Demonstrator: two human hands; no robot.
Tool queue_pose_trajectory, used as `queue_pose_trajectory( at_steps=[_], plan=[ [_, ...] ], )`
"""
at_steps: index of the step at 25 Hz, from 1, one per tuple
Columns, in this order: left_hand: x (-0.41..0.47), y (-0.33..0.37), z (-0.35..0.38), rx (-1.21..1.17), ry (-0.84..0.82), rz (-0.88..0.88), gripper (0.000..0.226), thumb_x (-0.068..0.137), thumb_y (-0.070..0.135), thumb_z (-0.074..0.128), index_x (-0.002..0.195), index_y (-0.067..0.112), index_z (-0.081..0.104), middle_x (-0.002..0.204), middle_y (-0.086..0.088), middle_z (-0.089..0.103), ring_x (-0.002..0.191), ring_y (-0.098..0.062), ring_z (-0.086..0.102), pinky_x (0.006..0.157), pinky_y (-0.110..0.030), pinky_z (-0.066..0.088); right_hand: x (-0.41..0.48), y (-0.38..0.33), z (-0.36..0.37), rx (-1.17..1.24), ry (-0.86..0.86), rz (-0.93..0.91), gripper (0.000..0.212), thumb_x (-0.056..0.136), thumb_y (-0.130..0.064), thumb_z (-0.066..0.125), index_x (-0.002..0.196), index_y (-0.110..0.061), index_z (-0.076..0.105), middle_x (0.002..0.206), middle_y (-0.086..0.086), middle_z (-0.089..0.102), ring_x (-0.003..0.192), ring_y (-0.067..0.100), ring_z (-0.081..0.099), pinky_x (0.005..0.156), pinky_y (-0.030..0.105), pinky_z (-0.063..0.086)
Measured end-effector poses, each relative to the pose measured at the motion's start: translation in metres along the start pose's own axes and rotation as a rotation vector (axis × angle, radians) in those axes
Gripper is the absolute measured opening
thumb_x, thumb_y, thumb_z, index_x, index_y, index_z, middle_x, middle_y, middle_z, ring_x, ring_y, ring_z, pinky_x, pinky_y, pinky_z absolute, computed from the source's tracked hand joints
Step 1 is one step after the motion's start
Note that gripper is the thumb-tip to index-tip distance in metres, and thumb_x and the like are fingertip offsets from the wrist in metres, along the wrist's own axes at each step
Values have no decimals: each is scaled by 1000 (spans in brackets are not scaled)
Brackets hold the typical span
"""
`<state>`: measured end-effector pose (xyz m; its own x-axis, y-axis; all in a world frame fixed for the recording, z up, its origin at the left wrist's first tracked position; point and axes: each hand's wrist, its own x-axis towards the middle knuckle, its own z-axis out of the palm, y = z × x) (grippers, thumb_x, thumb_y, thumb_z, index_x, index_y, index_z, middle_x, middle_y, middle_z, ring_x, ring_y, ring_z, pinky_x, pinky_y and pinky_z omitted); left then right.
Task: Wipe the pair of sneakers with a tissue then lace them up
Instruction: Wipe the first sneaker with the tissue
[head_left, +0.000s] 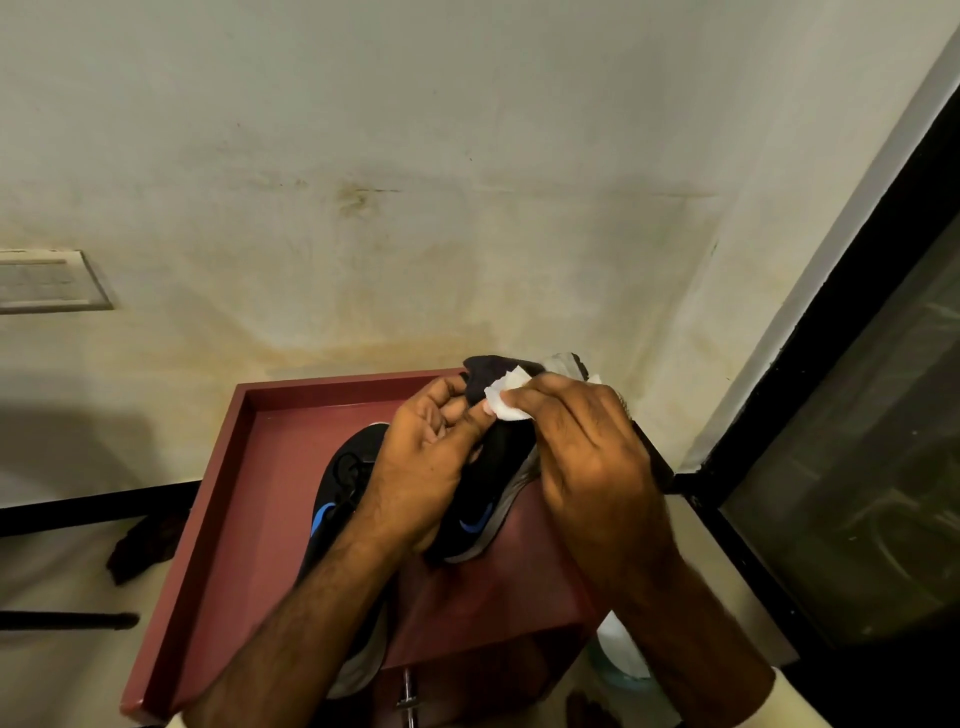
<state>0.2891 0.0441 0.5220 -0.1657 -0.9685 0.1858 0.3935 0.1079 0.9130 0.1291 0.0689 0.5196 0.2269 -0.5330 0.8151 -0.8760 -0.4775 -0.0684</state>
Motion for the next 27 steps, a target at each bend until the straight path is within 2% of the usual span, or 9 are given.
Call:
queue_pose_trajectory(
  at_steps=[4, 6, 9, 12, 15, 17, 20, 23, 27],
  plan=[
    [9, 0, -10, -121, 158, -45, 31, 94, 15, 67, 121, 1, 60, 103, -21, 68, 92, -32, 63, 76, -33, 55, -15, -9, 10, 59, -39, -3, 40, 112, -25, 39, 126, -7, 72, 123, 9, 72, 116, 22, 64, 106, 32, 52],
    [15, 6, -19, -202, 242, -70, 20, 98, 13, 64, 115, 3, 63, 102, -20, 72, 88, -31, 69, 78, -35, 59, -23, -10, 18, 115, -108, -16, 34, 110, -23, 45, 127, -7, 70, 124, 8, 71, 119, 20, 63, 107, 30, 51],
    [12, 12, -23, -250, 195, -124, 14, 104, 10, 55, 104, 1, 65, 87, -11, 78, 74, -14, 76, 66, -22, 62, -22, -8, 20, 168, -92, -2, 26, 99, -7, 63, 125, -6, 71, 122, 7, 70, 118, 19, 64, 107, 28, 50],
    [8, 7, -24, -17, 111, -119, 18, 104, 25, 60, 98, 8, 65, 74, 1, 64, 65, -9, 60, 63, -22, 52, -4, -10, 14, 163, 48, 42, 25, 101, -8, 59, 121, -4, 73, 119, 9, 71, 115, 19, 63, 109, 21, 45],
    [5, 7, -24, 135, 61, -123, 25, 105, 35, 56, 96, 17, 72, 71, 5, 66, 62, -6, 60, 58, -20, 50, 2, -13, 19, 168, 47, 63, 24, 102, -9, 59, 121, -4, 72, 119, 10, 71, 116, 19, 61, 109, 20, 43],
    [4, 8, -26, 93, 90, -126, 33, 106, 36, 54, 87, 20, 75, 73, -1, 71, 63, -10, 65, 59, -23, 54, -9, -17, 27, 162, -44, 28, 25, 100, -8, 60, 122, -4, 72, 120, 9, 71, 117, 20, 61, 111, 20, 44],
    [6, 7, -35, 66, 69, -136, 40, 104, 44, 54, 96, 10, 74, 93, -18, 74, 81, -24, 69, 74, -34, 56, -11, -15, 28, 209, -80, 16, 25, 99, -6, 62, 122, -6, 71, 120, 8, 69, 118, 17, 61, 109, 23, 46],
    [6, -1, -42, 345, -55, -63, 33, 102, 49, 57, 94, 21, 71, 88, -5, 72, 82, -19, 68, 73, -41, 55, 1, -9, 30, 306, -14, 174, 26, 99, -2, 63, 123, -8, 71, 117, 4, 68, 113, 14, 61, 103, 23, 49],
    [5, -4, -49, 912, -61, 129, 35, 106, 48, 48, 85, 21, 54, 69, 1, 57, 62, -15, 54, 60, -39, 45, -15, -9, 42, 395, -111, 225, 25, 98, 0, 64, 120, -10, 69, 115, -1, 66, 108, 7, 63, 94, 27, 56]
  ],
)
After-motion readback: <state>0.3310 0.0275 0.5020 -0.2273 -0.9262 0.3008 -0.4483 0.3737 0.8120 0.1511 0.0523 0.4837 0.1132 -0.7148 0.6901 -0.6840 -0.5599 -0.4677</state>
